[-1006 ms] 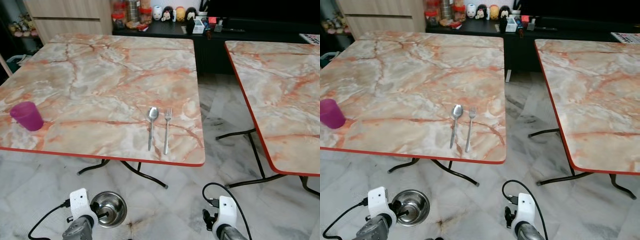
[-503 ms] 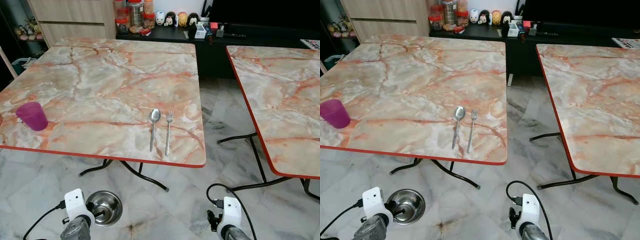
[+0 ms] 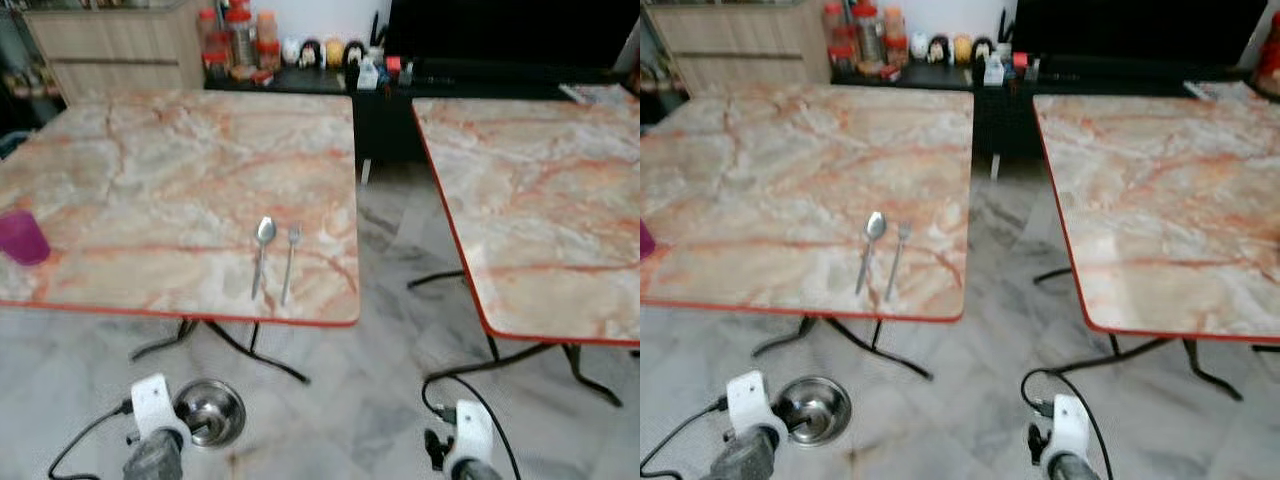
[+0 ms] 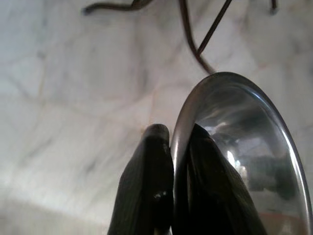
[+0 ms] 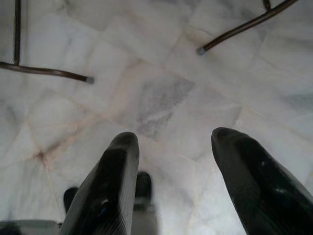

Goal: Setting the table

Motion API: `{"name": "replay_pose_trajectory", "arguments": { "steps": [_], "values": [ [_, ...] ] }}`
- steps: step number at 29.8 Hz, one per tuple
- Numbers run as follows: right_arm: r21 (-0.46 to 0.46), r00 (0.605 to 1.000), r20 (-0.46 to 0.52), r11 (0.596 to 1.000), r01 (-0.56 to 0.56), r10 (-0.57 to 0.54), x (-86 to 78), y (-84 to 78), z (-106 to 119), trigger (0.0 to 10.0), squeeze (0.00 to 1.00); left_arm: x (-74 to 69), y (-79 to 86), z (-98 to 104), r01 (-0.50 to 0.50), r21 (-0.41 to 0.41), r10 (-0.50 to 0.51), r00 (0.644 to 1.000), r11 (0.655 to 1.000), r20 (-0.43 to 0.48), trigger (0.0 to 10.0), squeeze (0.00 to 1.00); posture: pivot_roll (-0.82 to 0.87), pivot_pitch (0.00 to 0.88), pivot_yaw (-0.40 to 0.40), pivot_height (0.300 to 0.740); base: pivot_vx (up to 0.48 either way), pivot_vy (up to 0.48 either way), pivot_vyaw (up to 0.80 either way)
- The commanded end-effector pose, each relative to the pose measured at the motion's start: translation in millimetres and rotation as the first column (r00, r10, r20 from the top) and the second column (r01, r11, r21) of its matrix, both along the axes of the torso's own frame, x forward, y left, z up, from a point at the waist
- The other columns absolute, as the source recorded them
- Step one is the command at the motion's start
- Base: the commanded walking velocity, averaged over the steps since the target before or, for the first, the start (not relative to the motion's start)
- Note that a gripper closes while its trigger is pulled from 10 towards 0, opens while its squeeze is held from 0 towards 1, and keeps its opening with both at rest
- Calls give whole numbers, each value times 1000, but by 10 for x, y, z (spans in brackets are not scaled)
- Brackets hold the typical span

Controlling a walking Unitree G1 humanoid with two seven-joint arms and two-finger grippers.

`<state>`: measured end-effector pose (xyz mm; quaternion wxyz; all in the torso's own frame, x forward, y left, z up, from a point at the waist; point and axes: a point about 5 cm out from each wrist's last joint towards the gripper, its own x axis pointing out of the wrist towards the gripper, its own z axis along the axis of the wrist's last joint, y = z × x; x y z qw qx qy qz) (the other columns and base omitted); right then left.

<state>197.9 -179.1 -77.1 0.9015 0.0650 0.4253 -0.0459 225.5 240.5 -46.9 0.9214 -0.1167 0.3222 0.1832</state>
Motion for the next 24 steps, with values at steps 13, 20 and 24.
{"name": "replay_pose_trajectory", "arguments": {
  "steps": [13,20,24],
  "values": [
    [-24,1000,-13,1000,-5,5,-14,-59,-3,10000,0,-27,-38,-29,-11,-12,11,1000,1000,-7,10000,0,53,101,-25,740,56,-447,0],
    [-38,1000,-17,999,-11,11,-34,-73,-11,10000,0,-54,-51,-48,-8,-15,8,1000,1000,-12,10000,0,50,103,-26,740,249,-409,171],
    [-33,1000,-18,999,-20,19,-39,-64,-14,10000,0,-59,-55,-52,-2,-12,2,1000,1000,-15,10000,0,50,104,-26,740,253,-406,409]
  ]
}}
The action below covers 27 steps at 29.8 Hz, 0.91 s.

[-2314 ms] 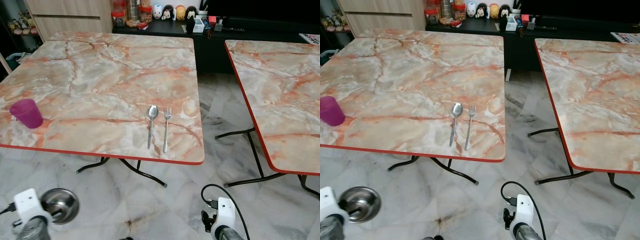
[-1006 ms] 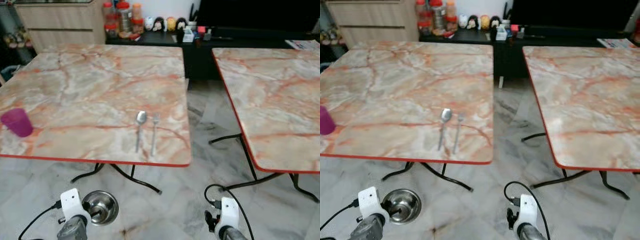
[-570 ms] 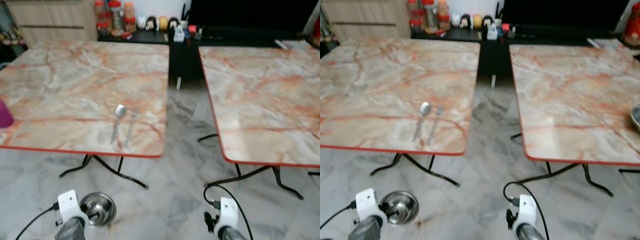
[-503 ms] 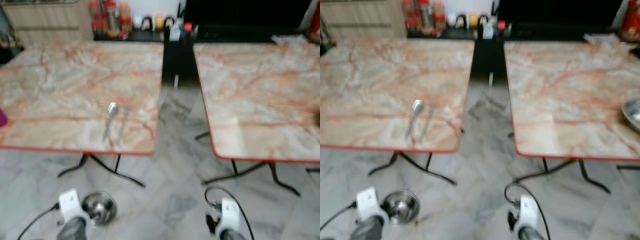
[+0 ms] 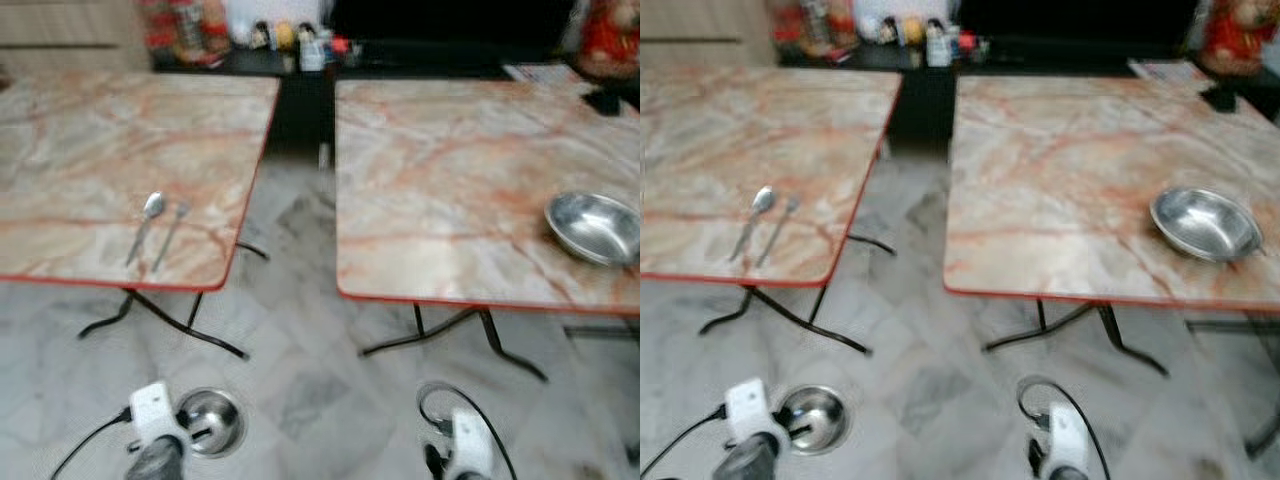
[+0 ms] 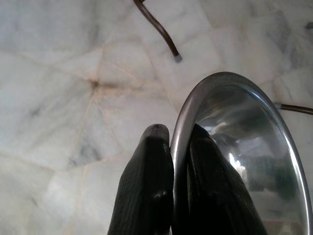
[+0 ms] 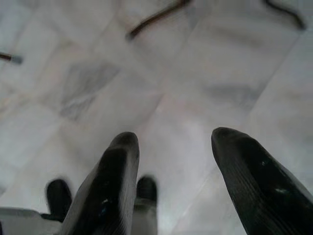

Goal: Setting the table

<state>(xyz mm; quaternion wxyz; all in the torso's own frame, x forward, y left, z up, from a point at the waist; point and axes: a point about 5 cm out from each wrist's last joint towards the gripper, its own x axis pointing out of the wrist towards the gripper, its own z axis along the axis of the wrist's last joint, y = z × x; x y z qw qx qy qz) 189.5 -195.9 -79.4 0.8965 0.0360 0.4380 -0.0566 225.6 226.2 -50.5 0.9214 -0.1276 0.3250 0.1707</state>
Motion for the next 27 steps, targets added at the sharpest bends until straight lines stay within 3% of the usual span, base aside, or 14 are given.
{"name": "replay_pose_trajectory", "arguments": {
  "steps": [1,7,16,27],
  "values": [
    [35,1000,9,999,-2,1,38,100,5,10000,0,-66,82,-22,-11,19,12,1000,1000,-19,10000,0,49,107,-30,740,255,-405,0],
    [43,1000,10,999,24,-24,41,88,7,10000,0,-64,66,-23,2,18,-2,1000,1000,-17,10000,0,49,109,-30,740,251,-406,0],
    [55,999,9,998,39,-40,55,97,12,10000,0,-92,93,-32,8,31,-7,1000,1000,-25,10000,0,48,116,-28,740,0,-421,-462],
    [54,999,21,998,42,-44,59,89,17,10000,0,-89,113,-25,0,35,1,1000,999,-25,10000,0,43,117,-29,740,0,-424,0]
  ]
}}
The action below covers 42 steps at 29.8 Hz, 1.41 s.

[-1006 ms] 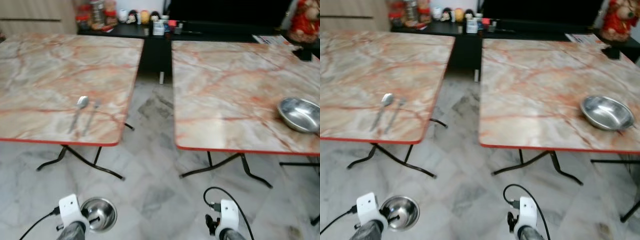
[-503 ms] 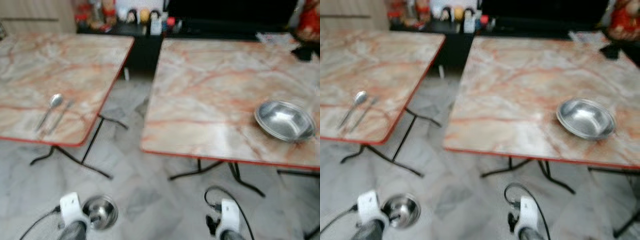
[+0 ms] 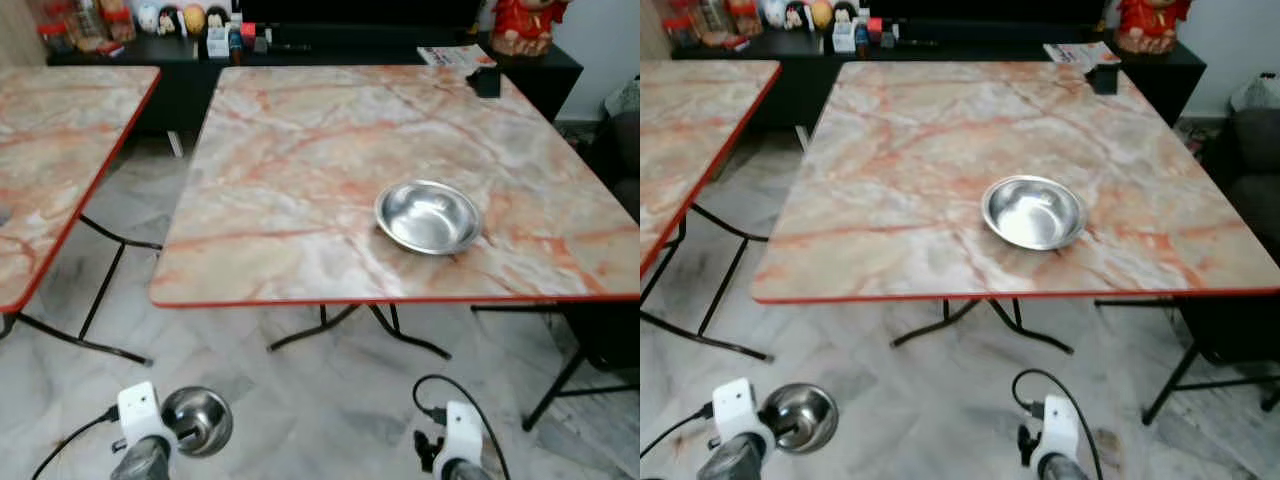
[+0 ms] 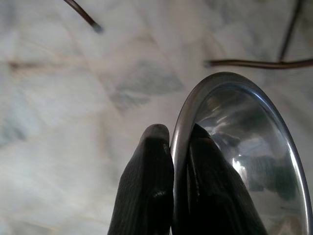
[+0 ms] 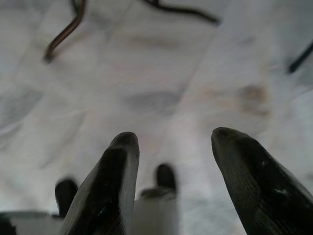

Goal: Setting the table

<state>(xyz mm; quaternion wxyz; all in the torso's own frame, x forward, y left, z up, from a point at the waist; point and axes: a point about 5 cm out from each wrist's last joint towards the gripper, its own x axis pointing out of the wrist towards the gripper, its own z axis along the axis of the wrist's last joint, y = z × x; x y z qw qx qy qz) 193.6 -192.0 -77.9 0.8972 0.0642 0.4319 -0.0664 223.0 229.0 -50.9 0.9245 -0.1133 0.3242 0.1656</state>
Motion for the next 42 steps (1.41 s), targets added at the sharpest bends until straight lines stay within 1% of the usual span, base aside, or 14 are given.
{"name": "replay_pose_trajectory", "arguments": {
  "steps": [1,9,11,12,14,16,24,26,34,37,38,39,41,42],
  "values": [
    [13,1000,8,1000,2,-2,17,48,3,10000,0,-62,83,-22,-20,10,20,1000,1000,-24,10000,0,43,117,-29,740,0,-420,0],
    [26,1000,17,1000,0,0,24,55,8,10000,0,-59,67,-24,-20,7,20,1000,1000,-25,10000,0,43,115,-30,740,0,-423,0],
    [2,1000,17,1000,-23,23,30,48,13,10000,0,-60,64,-26,-21,7,21,999,1000,-25,10000,0,43,114,-30,740,0,-416,0],
    [7,1000,21,1000,-18,18,32,48,14,10000,0,-60,61,-26,-21,6,21,999,1000,-25,10000,0,43,113,-30,740,0,-416,581],
    [-4,999,13,999,-45,45,29,52,11,10000,0,-59,59,-27,-21,6,22,999,1000,-25,10000,0,41,111,-29,740,0,-416,631],
    [9,1000,8,1000,-7,7,18,44,4,10000,0,-62,59,-28,-21,5,21,999,1000,-24,10000,0,42,107,-27,740,0,-405,0],
    [11,1000,9,1000,-21,21,23,57,6,10000,0,-57,54,-26,-9,7,10,1000,1000,-22,10000,0,39,94,-27,740,0,-380,0],
    [9,1000,10,1000,-23,23,25,50,8,10000,0,-57,17,-39,8,-12,-9,999,1000,-31,10000,0,39,86,-29,740,0,0,0],
    [6,1000,9,1000,-26,26,27,39,10,10000,0,-64,-19,-53,22,-18,-23,999,1000,-35,10000,0,41,83,-32,740,0,0,0],
    [9,1000,15,1000,-22,22,33,37,14,10000,0,-59,-25,-47,19,-25,-19,1000,1000,-21,10000,0,42,79,-34,740,0,0,0],
    [10,1000,16,1000,-25,25,40,49,17,10000,0,-28,3,-13,15,-7,-15,1000,1000,7,10000,0,52,81,-37,740,0,0,0],
    [10,1000,16,1000,-25,25,40,49,17,10000,0,-28,3,-13,15,-7,-15,1000,1000,7,10000,0,52,81,-37,740,0,0,0],
    [13,999,15,999,-34,34,42,73,14,10000,0,71,72,107,-8,67,1,995,998,97,10000,0,59,83,-39,740,0,0,0],
    [13,999,14,999,-35,35,40,74,13,10000,0,99,86,143,-14,90,3,992,996,123,10000,0,62,83,-41,740,0,0,0]
  ]
}}
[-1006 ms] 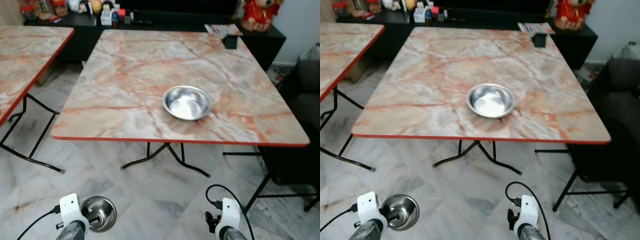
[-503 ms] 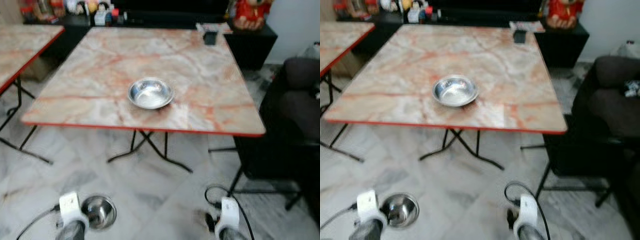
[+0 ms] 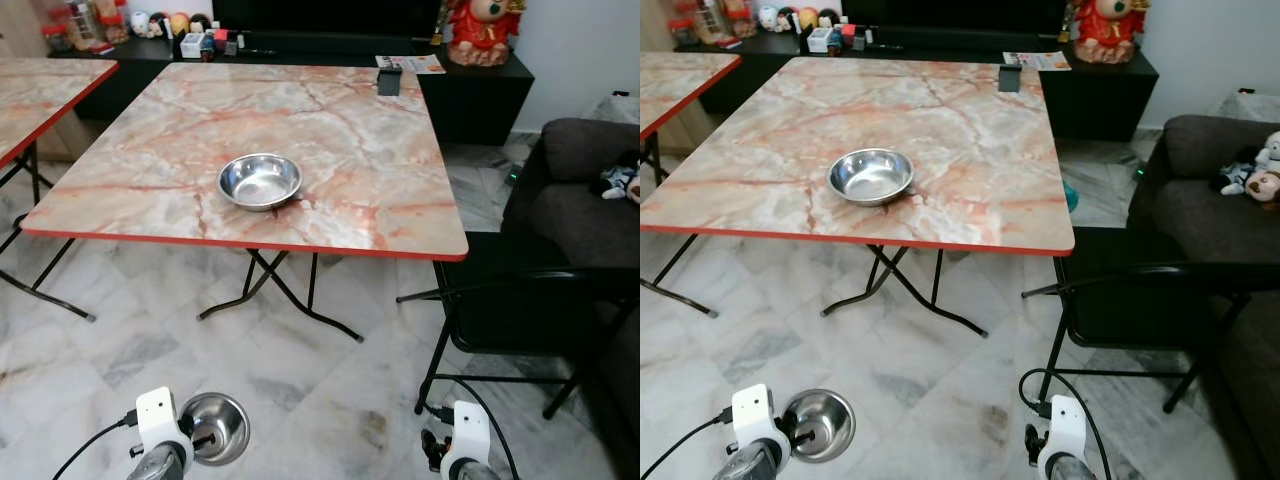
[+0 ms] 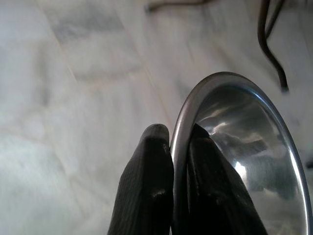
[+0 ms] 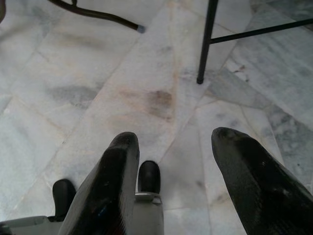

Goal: Setting the table

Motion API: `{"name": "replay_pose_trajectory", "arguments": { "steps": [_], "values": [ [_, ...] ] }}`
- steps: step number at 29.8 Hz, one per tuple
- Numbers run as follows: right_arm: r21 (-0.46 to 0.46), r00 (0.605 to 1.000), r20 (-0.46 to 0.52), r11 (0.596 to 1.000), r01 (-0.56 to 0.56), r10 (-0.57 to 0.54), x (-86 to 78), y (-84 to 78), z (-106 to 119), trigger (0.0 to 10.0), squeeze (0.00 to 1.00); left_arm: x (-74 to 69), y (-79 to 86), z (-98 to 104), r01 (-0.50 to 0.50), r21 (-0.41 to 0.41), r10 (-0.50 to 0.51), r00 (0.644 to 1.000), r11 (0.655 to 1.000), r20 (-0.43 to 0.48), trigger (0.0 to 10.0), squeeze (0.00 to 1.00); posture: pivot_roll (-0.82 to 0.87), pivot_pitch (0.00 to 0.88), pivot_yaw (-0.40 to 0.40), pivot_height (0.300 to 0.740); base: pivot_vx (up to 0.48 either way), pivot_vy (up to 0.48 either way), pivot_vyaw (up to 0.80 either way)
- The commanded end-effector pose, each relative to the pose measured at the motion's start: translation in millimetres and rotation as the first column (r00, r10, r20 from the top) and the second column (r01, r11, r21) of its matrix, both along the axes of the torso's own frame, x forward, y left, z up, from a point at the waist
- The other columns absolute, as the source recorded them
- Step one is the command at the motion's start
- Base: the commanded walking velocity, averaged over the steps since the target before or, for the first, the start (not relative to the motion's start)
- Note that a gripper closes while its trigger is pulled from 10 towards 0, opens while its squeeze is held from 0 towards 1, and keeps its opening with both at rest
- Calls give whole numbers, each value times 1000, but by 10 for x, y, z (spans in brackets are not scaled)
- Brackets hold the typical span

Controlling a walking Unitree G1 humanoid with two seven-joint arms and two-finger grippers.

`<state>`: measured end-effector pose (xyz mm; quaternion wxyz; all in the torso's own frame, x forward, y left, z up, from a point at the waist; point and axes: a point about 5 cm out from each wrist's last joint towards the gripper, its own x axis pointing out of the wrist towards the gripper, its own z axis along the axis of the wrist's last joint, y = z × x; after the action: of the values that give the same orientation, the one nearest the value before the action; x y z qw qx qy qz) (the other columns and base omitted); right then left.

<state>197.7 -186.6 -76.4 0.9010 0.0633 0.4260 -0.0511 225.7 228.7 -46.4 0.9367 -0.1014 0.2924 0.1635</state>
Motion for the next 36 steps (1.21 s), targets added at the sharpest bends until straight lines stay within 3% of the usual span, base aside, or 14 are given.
{"name": "replay_pose_trajectory", "arguments": {
  "steps": [1,4,6,7,10,12,13,16,19,20,22,23,27,36],
  "values": [
    [2,1000,-3,1000,-9,9,-1,18,-3,10000,0,99,100,132,-24,73,18,996,997,84,10000,0,63,85,-42,740,0,0,0],
    [0,1000,-2,1000,-12,12,1,10,-1,10000,0,200,191,298,-105,104,81,974,989,210,10000,0,66,87,-45,740,0,0,0],
    [-3,1000,-1,1000,-16,16,6,-4,4,10000,0,312,268,513,-167,142,109,932,976,347,10000,0,80,94,-54,740,0,0,0],
    [-3,1000,-1,1000,-16,16,6,-4,4,10000,0,312,268,513,-167,142,109,932,976,347,10000,0,80,94,-54,740,0,0,0],
    [-7,1000,-4,1000,-24,24,8,-11,5,10000,0,386,336,733,-225,200,111,880,954,463,10000,0,88,97,-57,740,0,0,0],
    [-11,999,-9,999,-40,40,9,-4,4,10000,0,411,407,913,-307,249,130,830,919,542,10000,0,94,98,-59,740,0,0,0],
    [-9,999,-7,999,-40,40,16,4,7,10000,0,418,488,1071,-398,241,179,769,885,613,10000,0,96,103,-62,740,0,0,0],
    [-7,999,-4,999,-41,41,26,8,11,10000,0,442,525,1218,-445,247,184,725,861,664,10000,0,104,108,-68,740,0,0,0],
    [-8,999,-2,999,-50,50,37,15,17,10000,0,565,494,1575,-450,292,88,652,844,753,10000,0,109,112,-69,740,0,0,0],
    [-8,999,-2,999,-50,50,37,15,17,10000,0,565,494,1575,-450,292,88,652,844,753,10000,0,109,112,-69,740,0,0,0],
    [-18,999,-4,999,-48,48,41,11,18,10000,0,680,428,1850,-433,266,40,580,861,814,10000,0,105,112,-66,740,0,0,0],
    [-18,999,-3,999,-44,44,43,9,20,10000,0,707,408,1900,-425,249,40,565,870,824,10000,0,105,112,-66,740,0,0,0],
    [-15,999,2,999,-35,35,47,9,22,10000,0,929,165,2187,-271,166,-14,487,948,873,10000,0,95,108,-61,740,0,0,0],
    [-26,1000,-8,999,-29,29,27,2,11,10000,0,1167,-71,2467,-93,136,-82,444,986,892,10000,0,87,92,-50,740,0,0,0]
  ]
}}
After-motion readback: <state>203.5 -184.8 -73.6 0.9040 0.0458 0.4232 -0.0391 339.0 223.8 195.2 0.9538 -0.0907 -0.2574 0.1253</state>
